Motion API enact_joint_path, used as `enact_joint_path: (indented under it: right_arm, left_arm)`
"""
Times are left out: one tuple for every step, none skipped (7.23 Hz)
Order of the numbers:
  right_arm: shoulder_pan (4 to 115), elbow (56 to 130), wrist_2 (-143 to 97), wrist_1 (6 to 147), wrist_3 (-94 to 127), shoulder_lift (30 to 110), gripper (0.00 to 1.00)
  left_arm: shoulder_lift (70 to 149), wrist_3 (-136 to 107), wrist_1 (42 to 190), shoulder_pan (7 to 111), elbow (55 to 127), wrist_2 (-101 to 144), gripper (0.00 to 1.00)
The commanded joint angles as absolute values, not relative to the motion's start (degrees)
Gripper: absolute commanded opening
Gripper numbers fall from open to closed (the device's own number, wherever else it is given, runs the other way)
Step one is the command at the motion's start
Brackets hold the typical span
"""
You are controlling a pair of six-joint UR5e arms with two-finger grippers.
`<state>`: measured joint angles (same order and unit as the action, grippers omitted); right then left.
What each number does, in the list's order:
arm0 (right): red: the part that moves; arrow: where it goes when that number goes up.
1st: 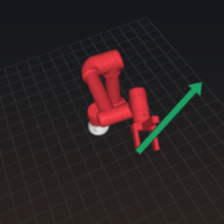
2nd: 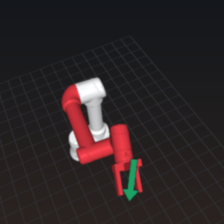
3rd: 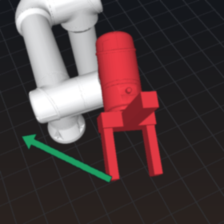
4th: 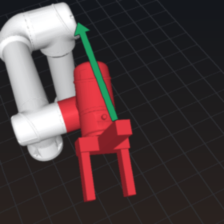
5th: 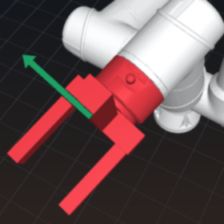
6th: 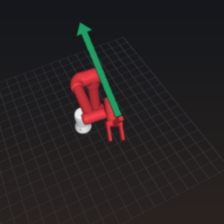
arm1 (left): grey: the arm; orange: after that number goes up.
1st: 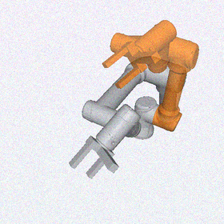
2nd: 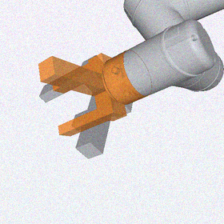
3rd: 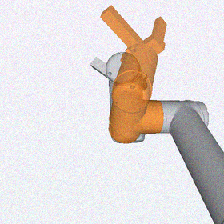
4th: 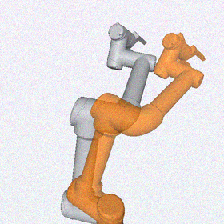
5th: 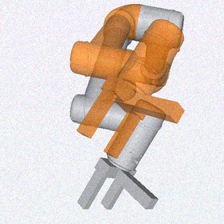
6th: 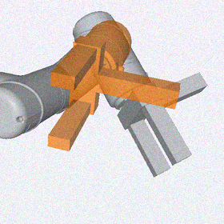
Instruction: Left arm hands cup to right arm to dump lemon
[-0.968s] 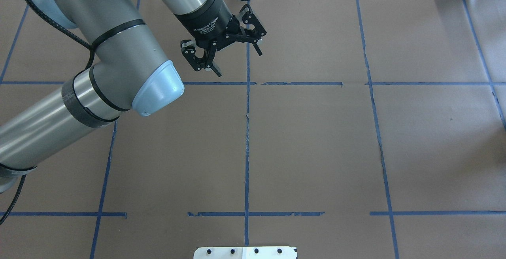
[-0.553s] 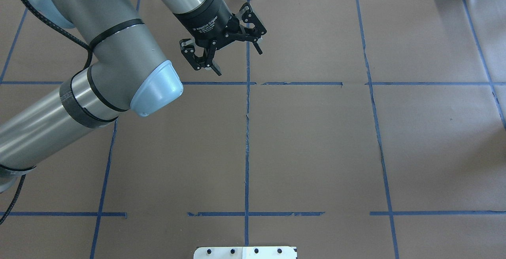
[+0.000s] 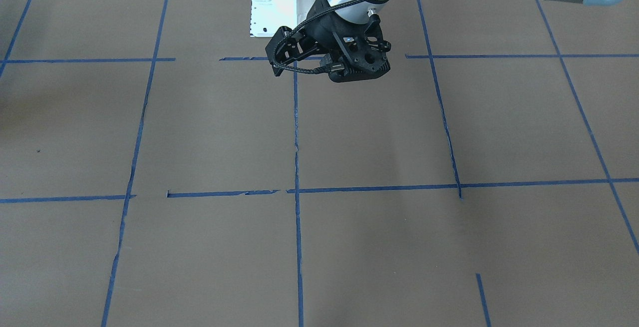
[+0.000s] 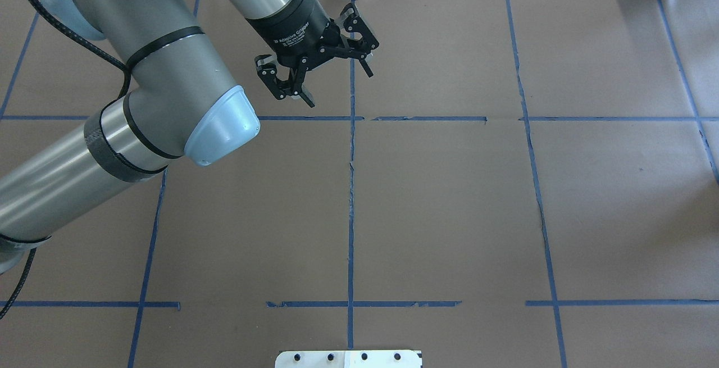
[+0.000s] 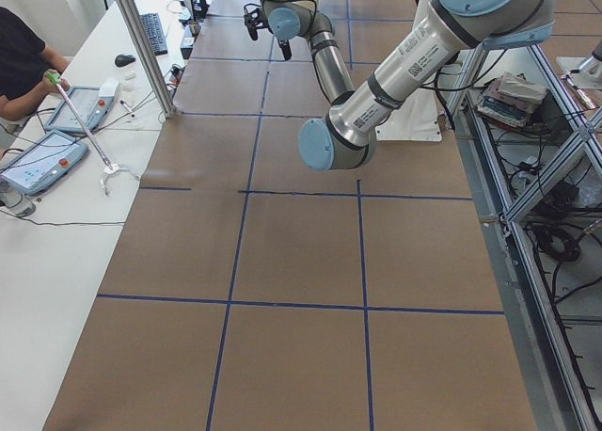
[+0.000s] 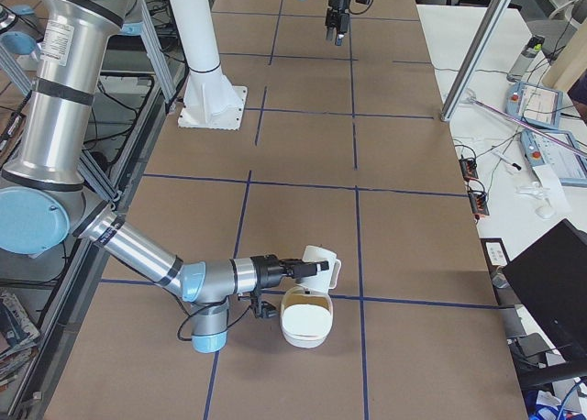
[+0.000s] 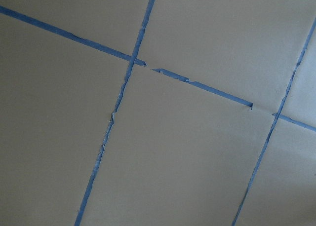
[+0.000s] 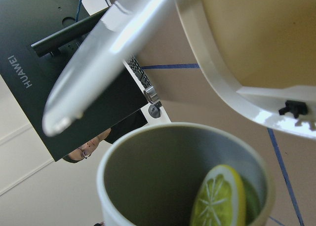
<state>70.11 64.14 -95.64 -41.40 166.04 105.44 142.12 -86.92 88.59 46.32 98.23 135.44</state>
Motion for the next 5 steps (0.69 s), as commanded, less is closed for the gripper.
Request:
enact_joint_path:
  right_arm:
    - [71.18, 63.46, -95.28, -41.75, 175.54, 105.29, 0.24]
    - [72.5, 63.46, -95.27, -41.75, 178.74, 105.29, 0.24]
    - [72.94, 63.46, -95.27, -41.84, 180.86, 105.29, 0.24]
    - [72.95, 63.54, -95.36, -42.01, 181.05, 105.29, 0.24]
    - [72.95, 63.81, -95.45, -42.27, 180.36, 105.03, 0.23]
  left_arm:
    - [142.12, -86.92, 88.59, 46.32, 98.26, 135.44, 1.0]
    - [142.12, -86.84, 88.59, 46.41, 98.26, 135.35, 1.0]
    - [142.12, -86.84, 88.59, 46.49, 98.26, 135.35, 1.0]
    - [142.12, -86.84, 88.59, 46.58, 98.26, 135.35, 1.0]
    - [142.12, -86.92, 88.59, 46.58, 98.26, 135.35, 1.0]
